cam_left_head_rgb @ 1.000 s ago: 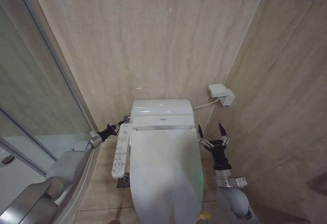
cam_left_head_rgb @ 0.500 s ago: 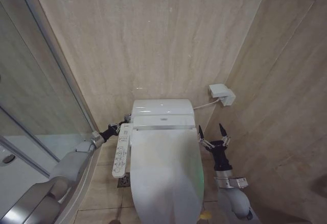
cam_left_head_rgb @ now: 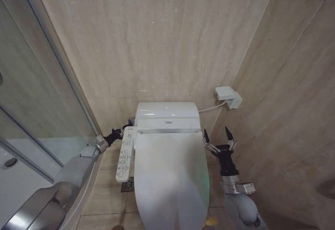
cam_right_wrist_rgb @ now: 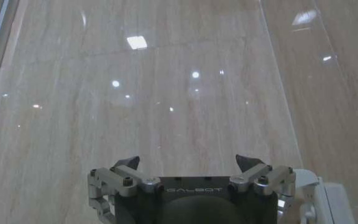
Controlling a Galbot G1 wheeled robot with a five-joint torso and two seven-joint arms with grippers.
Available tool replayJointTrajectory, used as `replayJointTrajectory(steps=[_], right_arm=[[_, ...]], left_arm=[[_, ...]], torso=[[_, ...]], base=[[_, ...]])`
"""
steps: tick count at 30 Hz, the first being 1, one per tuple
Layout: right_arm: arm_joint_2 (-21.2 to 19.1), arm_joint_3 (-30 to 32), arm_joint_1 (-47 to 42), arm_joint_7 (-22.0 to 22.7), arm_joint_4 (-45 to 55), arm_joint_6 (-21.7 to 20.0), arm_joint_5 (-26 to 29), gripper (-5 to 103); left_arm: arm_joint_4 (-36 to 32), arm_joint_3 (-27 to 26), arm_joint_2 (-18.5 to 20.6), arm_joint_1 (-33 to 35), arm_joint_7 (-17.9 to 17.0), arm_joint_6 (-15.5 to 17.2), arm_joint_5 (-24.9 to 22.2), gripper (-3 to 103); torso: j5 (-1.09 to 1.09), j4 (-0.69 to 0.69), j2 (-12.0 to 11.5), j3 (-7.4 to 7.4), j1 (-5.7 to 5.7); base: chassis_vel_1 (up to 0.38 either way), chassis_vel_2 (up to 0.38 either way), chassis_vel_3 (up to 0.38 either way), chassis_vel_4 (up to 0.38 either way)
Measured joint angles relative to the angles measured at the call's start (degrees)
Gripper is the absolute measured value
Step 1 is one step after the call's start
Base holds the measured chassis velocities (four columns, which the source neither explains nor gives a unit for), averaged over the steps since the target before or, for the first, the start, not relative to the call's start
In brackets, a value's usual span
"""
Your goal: Open the toilet lid, clean the toilet bowl with a toilet brush, close the toilet lid, and flush.
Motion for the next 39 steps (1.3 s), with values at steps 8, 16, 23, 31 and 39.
replayJointTrajectory(steps=[8,16,23,31,39], right_arm=[[0.04,0.02,-0.05,0.01,0.0,0.0,0.01,100],[0.25,0.08,-0.06,0.03,0.07,-0.05,0.02,100],[0.67,0.06,-0.22,0.04,0.15,-0.1,-0.03,100],[0.57,0.16,-0.68,0.07,0.68,-0.12,-0.12,100],[0.24,0.27,-0.96,0.08,0.9,-0.09,-0.15,100]], left_arm=[[0.48,0.13,-0.8,-0.34,-0.24,0.06,0.0,0],[0.77,0.22,-0.85,-0.67,-0.17,0.08,0.12,0],[0.76,0.25,-0.74,-0.71,-0.16,0.1,0.15,0],[0.65,-0.01,-0.65,0.11,-0.89,0.1,0.14,0],[0.65,-0.02,-0.65,0.36,-0.85,0.11,0.23,0]], torso=[[0.0,0.02,-0.01,0.0,0.01],[-0.02,-0.03,-0.01,0.01,0.01],[-0.03,-0.04,-0.01,0.01,0.01],[-0.03,-0.05,-0.01,0.0,0.01],[-0.02,-0.03,-0.01,0.01,0.02]], base=[[0.0,0.0,0.0,0.0],[0.0,0.0,0.0,0.0],[0.0,0.0,0.0,0.0],[0.0,0.0,0.0,0.0],[0.0,0.0,0.0,0.0]])
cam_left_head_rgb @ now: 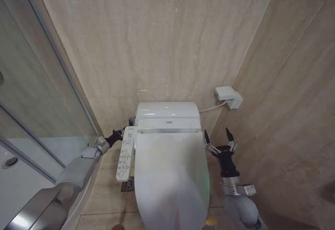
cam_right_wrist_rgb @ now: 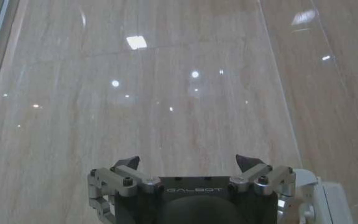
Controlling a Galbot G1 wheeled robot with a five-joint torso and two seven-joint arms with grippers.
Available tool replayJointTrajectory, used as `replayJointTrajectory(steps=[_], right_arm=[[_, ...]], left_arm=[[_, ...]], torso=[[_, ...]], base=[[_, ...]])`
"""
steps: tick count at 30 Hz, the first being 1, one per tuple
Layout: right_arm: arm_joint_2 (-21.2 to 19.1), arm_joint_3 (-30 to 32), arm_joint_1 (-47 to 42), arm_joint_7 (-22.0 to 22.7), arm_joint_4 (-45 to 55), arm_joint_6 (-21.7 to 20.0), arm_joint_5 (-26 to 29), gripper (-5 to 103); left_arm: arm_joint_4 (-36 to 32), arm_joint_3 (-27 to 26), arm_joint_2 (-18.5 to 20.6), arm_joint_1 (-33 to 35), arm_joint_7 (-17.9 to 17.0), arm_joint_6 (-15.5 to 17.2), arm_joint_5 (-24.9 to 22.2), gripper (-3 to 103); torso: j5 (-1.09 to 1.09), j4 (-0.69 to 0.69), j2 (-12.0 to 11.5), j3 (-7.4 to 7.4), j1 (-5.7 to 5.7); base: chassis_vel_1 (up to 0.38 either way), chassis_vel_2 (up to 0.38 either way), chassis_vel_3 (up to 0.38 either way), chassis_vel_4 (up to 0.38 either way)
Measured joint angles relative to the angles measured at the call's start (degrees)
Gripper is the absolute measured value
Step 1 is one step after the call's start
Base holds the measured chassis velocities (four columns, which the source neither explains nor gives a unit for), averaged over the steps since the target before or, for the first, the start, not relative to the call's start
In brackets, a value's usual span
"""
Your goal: Open the toilet lid, clean the toilet bowl with a toilet brush, close the toilet lid, and flush.
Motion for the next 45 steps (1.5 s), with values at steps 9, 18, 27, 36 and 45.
replayJointTrajectory(steps=[9,18,27,36,45], right_arm=[[-0.02,0.01,-0.02,0.0,-0.03,0.06,-0.02,100],[0.14,-0.01,0.11,-0.01,-0.32,0.1,-0.07,100],[0.24,-0.07,0.23,-0.02,-0.38,0.09,-0.18,100],[0.24,0.17,-0.17,-0.03,0.03,0.08,-0.29,100],[0.36,0.21,-0.4,-0.05,0.68,0.07,-0.52,100]], left_arm=[[-0.02,0.11,-0.08,-0.09,-0.02,0.0,0.0,0],[0.11,0.41,0.03,-0.66,0.14,0.05,0.04,0],[0.19,0.38,-0.01,-0.97,0.18,0.15,0.05,0],[-4.66,0.15,2.26,0.48,-0.1,0.23,-2.04,0],[-24.29,-2.67,12.76,9.62,-7.63,0.97,-6.53,0]], torso=[[0.0,0.02,0.0,0.0,0.0],[-0.01,0.02,0.0,0.0,0.0],[-0.01,0.01,0.0,0.0,0.0],[-0.05,-0.04,-0.02,0.03,0.02],[0.05,-0.01,0.01,-0.02,-0.01]], base=[[0.0,0.0,0.0,0.0],[0.0,0.0,0.0,0.0],[0.0,0.0,0.0,0.0],[0.0,0.0,0.0,0.0],[-0.02,-0.011,-0.022,-0.023]])
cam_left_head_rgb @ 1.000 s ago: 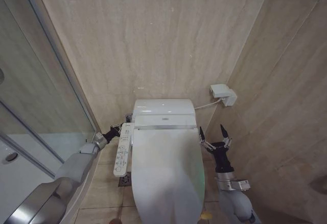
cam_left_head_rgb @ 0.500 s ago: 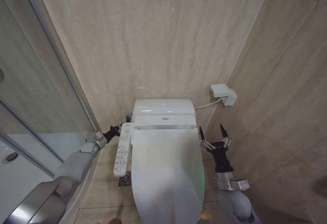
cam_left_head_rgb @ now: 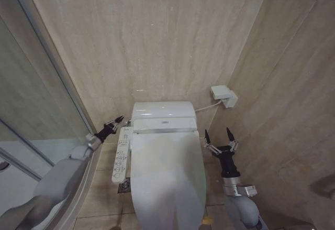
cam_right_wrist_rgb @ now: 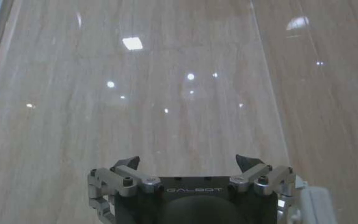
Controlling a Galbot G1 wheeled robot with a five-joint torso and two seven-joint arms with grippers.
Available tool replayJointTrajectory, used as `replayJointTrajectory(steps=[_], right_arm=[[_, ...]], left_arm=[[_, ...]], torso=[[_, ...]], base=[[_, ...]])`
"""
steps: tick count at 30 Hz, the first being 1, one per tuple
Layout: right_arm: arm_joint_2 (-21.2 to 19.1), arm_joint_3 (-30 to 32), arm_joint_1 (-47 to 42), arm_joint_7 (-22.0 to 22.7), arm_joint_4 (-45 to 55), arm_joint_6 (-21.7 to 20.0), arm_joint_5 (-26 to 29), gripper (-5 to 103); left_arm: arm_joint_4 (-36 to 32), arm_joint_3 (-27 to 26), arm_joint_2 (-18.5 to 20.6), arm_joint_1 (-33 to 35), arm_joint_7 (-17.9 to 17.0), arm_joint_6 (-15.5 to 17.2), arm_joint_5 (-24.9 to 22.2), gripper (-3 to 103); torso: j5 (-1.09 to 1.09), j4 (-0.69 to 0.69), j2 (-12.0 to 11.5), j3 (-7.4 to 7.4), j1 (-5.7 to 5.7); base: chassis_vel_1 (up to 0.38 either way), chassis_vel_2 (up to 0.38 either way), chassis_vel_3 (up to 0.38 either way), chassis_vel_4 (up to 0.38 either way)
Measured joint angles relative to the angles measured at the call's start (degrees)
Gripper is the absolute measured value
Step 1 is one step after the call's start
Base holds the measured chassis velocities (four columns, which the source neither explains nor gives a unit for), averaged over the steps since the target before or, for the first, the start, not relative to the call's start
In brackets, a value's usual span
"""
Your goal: Open the toilet lid, clean the toilet bowl with a toilet brush, close the toilet lid, and flush.
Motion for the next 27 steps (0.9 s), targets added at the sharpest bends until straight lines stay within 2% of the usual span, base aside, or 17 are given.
replayJointTrajectory(steps=[1,2,4,7,8,9,10,11,12,14,15,16,17,19,24,25,27], right_arm=[[0.0,0.0,0.0,0.0,0.0,0.0,0.0,100],[0.07,-0.08,0.0,0.0,0.03,0.0,-0.07,100],[0.22,-0.2,-0.12,-0.01,0.19,0.0,-0.29,100],[0.29,-0.23,-0.32,-0.02,0.33,0.01,-0.38,100],[0.31,0.03,-0.75,-0.01,0.51,0.04,-0.39,100],[0.32,0.27,-0.98,0.04,0.57,0.09,-0.36,100],[0.32,0.27,-0.98,0.04,0.57,0.09,-0.36,100],[0.31,0.48,-1.16,0.05,0.63,0.13,-0.34,100],[0.25,0.84,-1.44,0.11,0.85,0.17,-0.24,100],[0.15,1.05,-1.59,0.14,1.05,0.17,-0.1,100],[-0.11,1.47,-1.87,0.21,1.65,0.17,0.31,100],[-0.11,1.47,-1.87,0.21,1.65,0.17,0.31,100],[-0.25,1.69,-2.0,0.24,1.97,0.17,0.51,100],[-0.62,2.41,-2.57,0.41,3.11,0.18,1.03,100],[-0.81,3.09,-3.51,0.92,4.76,0.15,1.28,100],[-0.82,3.36,-4.07,1.2,5.6,0.11,1.38,100],[-0.76,3.46,-4.4,1.29,6.05,0.07,1.57,100]], left_arm=[[0.0,0.0,0.0,0.0,0.0,0.0,0.0,0],[-1.47,-0.47,0.82,1.11,-0.85,0.06,-0.37,17],[-6.2,-1.71,2.77,4.85,-3.19,0.19,-1.48,17],[-11.11,-3.62,4.05,7.97,-5.65,0.26,-2.14,17],[-16.27,-5.66,4.9,11.23,-8.89,0.27,-2.35,17],[-18.63,-6.64,5.18,12.85,-10.79,0.49,-2.3,43],[-18.63,-6.64,5.18,12.85,-10.79,0.49,-2.3,43],[-22.2,-8.22,5.64,15.31,-13.78,1.16,-1.93,43],[-28.91,-11.77,6.41,20.06,-19.32,3.16,-1.2,43],[-32.72,-14.19,6.75,22.79,-22.03,4.48,-0.95,43],[-41.86,-19.89,7.21,29.6,-27.83,8.15,-0.16,43],[-41.86,-19.89,7.21,29.6,-27.83,8.15,-0.16,43],[-45.76,-22.16,7.23,32.92,-30.31,10.01,0.27,71],[-58.58,-30.07,6.42,44.19,-37.61,16.62,0.91,71],[-70.98,-39.59,4.19,56.3,-44.58,23.24,2.02,71],[-75.4,-43.68,2.6,62.27,-45.31,24.12,4.0,97],[-76.97,-45.2,1.85,64.53,-45.1,24.06,5.01,97]], torso=[[0.0,0.0,0.0,0.0,0.0],[0.08,0.05,0.0,-0.01,-0.01],[-0.15,0.04,0.0,0.01,0.0],[-0.06,0.01,0.0,0.01,0.0],[0.03,0.0,0.0,0.0,0.0],[-0.03,-0.03,0.0,0.01,0.0],[-0.03,-0.03,0.0,0.01,0.0],[-0.12,-0.03,0.0,0.02,0.01],[-0.08,-0.03,0.0,0.02,0.01],[-0.01,0.0,0.0,0.01,0.0],[-0.01,0.02,0.0,0.0,0.0],[-0.01,0.02,0.0,0.0,0.0],[-0.02,0.01,0.0,0.0,0.0],[-0.06,0.03,0.0,0.01,0.0],[-0.02,0.03,0.0,0.0,-0.01],[-0.04,0.02,0.0,0.0,-0.01],[-0.04,0.03,0.0,0.0,-0.01]], base=[[0.0,0.0,0.0,0.0],[0.0,0.0,0.0,0.0],[0.0,0.0,0.0,0.0],[0.0,0.0,0.0,0.0],[0.0,0.0,0.0,0.0],[0.0,0.0,0.0,0.0],[0.0,0.0,0.0,0.0],[0.0,0.0,0.0,0.0],[0.0,0.0,0.0,0.0],[0.0,0.0,0.0,0.0],[0.0,0.0,0.0,0.0],[0.0,0.0,0.0,0.0],[0.0,0.0,0.0,0.0],[0.0,0.0,0.0,0.0],[0.0,0.0,0.0,0.0],[0.0,0.0,0.0,0.0],[0.0,0.0,0.0,0.0]])
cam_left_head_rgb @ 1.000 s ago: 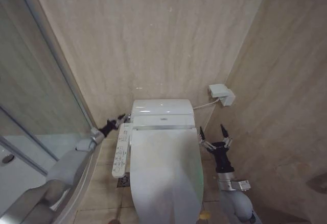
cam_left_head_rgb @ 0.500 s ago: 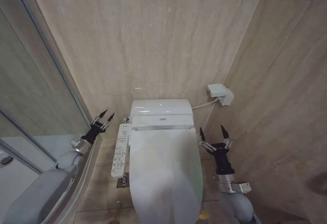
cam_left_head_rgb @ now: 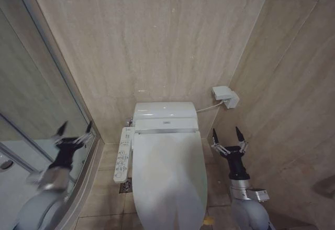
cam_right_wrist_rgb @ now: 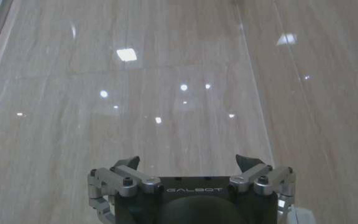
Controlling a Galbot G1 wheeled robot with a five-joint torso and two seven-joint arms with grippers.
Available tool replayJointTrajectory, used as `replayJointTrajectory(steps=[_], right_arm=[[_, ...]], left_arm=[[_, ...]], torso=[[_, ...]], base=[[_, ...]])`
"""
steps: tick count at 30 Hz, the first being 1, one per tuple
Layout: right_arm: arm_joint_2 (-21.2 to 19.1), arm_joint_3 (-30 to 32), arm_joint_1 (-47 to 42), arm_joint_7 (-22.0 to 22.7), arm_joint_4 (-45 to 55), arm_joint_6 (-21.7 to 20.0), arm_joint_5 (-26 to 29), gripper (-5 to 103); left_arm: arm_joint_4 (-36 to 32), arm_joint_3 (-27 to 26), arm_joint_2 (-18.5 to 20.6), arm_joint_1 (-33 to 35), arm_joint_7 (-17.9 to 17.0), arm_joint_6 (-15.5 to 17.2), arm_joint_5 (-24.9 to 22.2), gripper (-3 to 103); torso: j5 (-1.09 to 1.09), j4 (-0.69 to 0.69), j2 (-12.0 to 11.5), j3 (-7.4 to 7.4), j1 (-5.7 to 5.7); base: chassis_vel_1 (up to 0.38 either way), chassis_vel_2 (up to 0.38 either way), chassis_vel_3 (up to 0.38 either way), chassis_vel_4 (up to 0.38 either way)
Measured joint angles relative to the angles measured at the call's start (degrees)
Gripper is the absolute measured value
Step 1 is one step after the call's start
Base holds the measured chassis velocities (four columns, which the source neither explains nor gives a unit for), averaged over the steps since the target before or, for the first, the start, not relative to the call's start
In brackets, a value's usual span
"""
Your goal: Open the toilet lid, clean the toilet bowl with a toilet brush, close the toilet lid, and flush.
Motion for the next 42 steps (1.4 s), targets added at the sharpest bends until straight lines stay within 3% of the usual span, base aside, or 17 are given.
replayJointTrajectory(steps=[2,4,5,6,7,8,9,10,11,13,18,21,22,24,26,36,42], right_arm=[[0.32,0.17,-0.89,-0.01,1.42,-0.28,0.66,100],[1.16,0.69,-2.53,-0.43,3.9,-0.67,1.46,100],[1.16,0.69,-2.53,-0.43,3.9,-0.67,1.46,100],[1.39,0.89,-3.22,-0.56,4.77,-0.83,1.6,100],[1.73,1.18,-4.77,-0.65,6.56,-1.24,2.14,100],[1.85,1.22,-5.8,-0.63,7.79,-1.56,2.77,100],[1.85,1.22,-5.8,-0.63,7.79,-1.56,2.77,100],[1.84,1.22,-7.48,-0.65,9.47,-2.1,4.08,100],[1.78,1.23,-8.78,-0.92,10.49,-2.37,4.95,100],[1.76,1.35,-9.75,-1.38,11.14,-2.49,5.44,100],[2.54,3.96,-14.46,-3.71,13.42,-3.07,6.54,100],[3.95,6.44,-18.15,-4.41,15.93,-4.05,6.78,100],[3.95,6.44,-18.15,-4.41,15.93,-4.05,6.78,100],[5.26,7.22,-19.77,-4.53,17.66,-4.82,5.45,100],[6.69,7.32,-20.48,-4.81,18.68,-4.97,4.27,100],[13.6,6.92,-22.54,-5.42,21.81,-3.42,0.66,100],[15.6,7.47,-22.57,-5.42,21.66,-2.89,0.28,100]], left_arm=[[-3.6,-3.55,-2.64,5.31,2.96,-1.27,2.42,97],[-6.16,-7.93,-6.2,9.58,10.9,-5.52,3.8,100],[-6.16,-7.93,-6.2,9.58,10.9,-5.52,3.8,100],[-6.34,-9.41,-7.4,10.24,14.06,-7.25,3.55,100],[-6.18,-12.38,-10.37,10.54,21.22,-10.64,1.61,100],[-5.8,-13.76,-12.06,10.44,24.75,-12.34,0.57,100],[-5.8,-13.76,-12.06,10.44,24.75,-12.34,0.57,100],[-5.41,-14.84,-14.78,10.33,28.35,-13.73,-0.69,100],[-5.41,-15.01,-16.41,10.29,29.77,-14.12,-1.36,100],[-5.52,-14.88,-17.55,10.23,30.37,-14.21,-1.69,100],[-7.06,-11.59,-21.38,9.76,26.33,-10.47,0.26,100],[-8.33,-8.68,-21.62,9.9,19.59,-4.6,4.29,100],[-8.33,-8.68,-21.62,9.9,19.59,-4.6,4.29,100],[-9.43,-6.98,-21.15,10.2,14.87,-1.1,6.89,100],[-10.21,-5.97,-20.59,9.94,12.93,0.34,7.33,100],[-7.21,-3.57,-17.7,7.14,12.09,0.42,6.13,100],[-4.83,-1.84,-16.61,5.33,12.33,0.07,6.0,100]], torso=[[0.0,0.0,0.0,0.0,0.0],[0.01,0.0,0.0,0.0,0.0],[0.01,0.0,0.0,0.0,0.0],[0.01,0.0,0.0,0.0,-0.01],[0.0,-0.03,0.0,0.0,0.0],[0.01,-0.04,0.0,0.0,0.0],[0.01,-0.04,0.0,0.0,0.0],[-0.02,-0.02,0.0,0.0,0.0],[-0.03,-0.02,0.0,0.01,0.01],[-0.02,-0.02,0.0,0.01,0.0],[-0.01,-0.02,-0.01,0.01,0.0],[-0.01,-0.04,0.0,0.01,0.01],[-0.01,-0.04,0.0,0.01,0.01],[0.0,-0.01,-0.01,0.01,0.01],[-0.01,-0.01,0.0,0.01,0.01],[-0.02,-0.01,-0.01,0.02,0.03],[-0.02,-0.02,-0.02,0.02,0.03]], base=[[0.0,0.0,0.0,0.0],[0.0,0.0,0.0,0.0],[0.0,0.0,0.0,0.0],[0.0,0.0,0.0,0.0],[0.0,0.0,0.0,0.0],[0.0,0.0,0.0,0.0],[0.0,0.0,0.0,0.0],[0.0,0.0,0.0,0.0],[0.0,0.0,0.0,0.0],[0.0,0.0,0.0,0.0],[0.0,0.0,0.0,0.0],[0.0,0.0,0.0,0.0],[0.0,0.0,0.0,0.0],[0.0,0.0,0.0,0.0],[0.0,0.0,0.0,0.0],[0.0,0.0,0.0,0.0],[0.057,-0.054,-0.06,0.059]])
